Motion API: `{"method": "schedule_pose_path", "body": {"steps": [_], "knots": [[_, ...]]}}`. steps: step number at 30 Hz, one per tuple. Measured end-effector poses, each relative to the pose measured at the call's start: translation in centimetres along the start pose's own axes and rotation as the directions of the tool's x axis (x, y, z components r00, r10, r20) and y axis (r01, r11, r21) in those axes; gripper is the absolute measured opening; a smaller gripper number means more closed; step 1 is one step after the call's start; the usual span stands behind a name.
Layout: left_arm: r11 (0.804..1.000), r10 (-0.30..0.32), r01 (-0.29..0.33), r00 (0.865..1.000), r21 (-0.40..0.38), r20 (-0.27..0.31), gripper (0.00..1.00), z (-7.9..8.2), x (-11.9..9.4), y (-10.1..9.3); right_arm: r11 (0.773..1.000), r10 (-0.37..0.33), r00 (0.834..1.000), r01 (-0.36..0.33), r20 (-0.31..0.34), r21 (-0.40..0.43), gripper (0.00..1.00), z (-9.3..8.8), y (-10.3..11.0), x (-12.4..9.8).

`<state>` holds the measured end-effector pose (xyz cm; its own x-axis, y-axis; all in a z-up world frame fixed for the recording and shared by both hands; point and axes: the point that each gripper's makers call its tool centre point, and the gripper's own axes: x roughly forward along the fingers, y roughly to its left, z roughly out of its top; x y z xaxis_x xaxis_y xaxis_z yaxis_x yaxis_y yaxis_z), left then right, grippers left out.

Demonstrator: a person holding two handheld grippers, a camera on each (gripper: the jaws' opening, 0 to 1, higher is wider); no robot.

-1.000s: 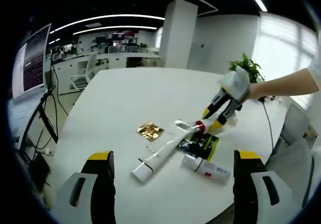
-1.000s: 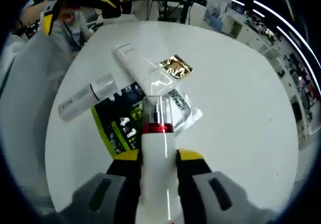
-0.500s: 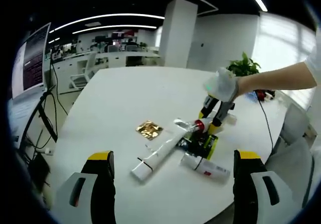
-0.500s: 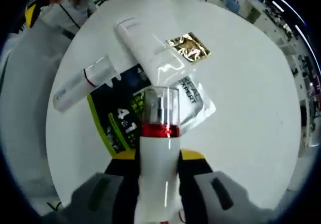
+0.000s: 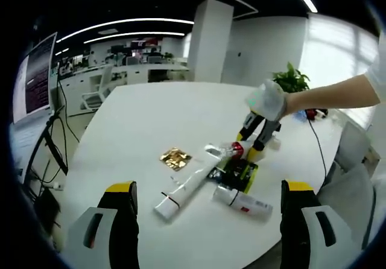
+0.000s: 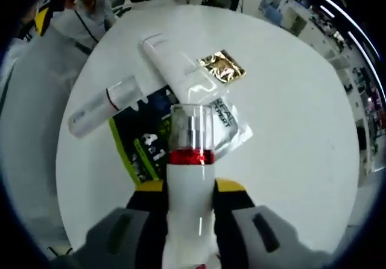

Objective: Arrange the skincare products in the storage area until every visible bottle or jar stands upright without overlapping.

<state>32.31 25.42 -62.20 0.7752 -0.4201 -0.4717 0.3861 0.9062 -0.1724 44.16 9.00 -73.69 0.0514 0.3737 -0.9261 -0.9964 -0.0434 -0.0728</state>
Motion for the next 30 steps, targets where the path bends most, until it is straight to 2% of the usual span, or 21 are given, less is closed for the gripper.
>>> {"method": "schedule_pose_path", "body": {"steps": [9,16,19,24,30], "knots": [[0.999,-0.029,0.029,1.000,0.015,0.006,0.97,0.3,-0.1,-1.5,0.995,-0.045,0.991,0.032,0.129,0.100,0.28,-0.4,0.7,-2.6],[0.997,-0.066,0.066,0.998,0.039,0.005,0.97,0.6,0.2,-3.0,0.989,-0.081,0.980,0.056,0.181,0.138,0.28,-1.3,1.2,-4.2],[0.995,-0.084,0.084,0.996,0.049,0.004,0.97,0.8,0.4,-3.7,0.986,-0.077,0.975,0.043,0.210,0.162,0.28,-1.5,1.7,-4.8],[0.992,-0.111,0.111,0.994,0.068,0.000,0.97,1.0,0.7,-4.9,0.971,-0.117,0.956,0.054,0.269,0.232,0.28,-2.3,2.1,-5.6],[0.984,-0.152,0.153,0.988,0.096,-0.010,0.97,1.3,1.4,-6.6,0.952,-0.156,0.938,0.058,0.309,0.302,0.28,-3.1,2.7,-6.9]]}}
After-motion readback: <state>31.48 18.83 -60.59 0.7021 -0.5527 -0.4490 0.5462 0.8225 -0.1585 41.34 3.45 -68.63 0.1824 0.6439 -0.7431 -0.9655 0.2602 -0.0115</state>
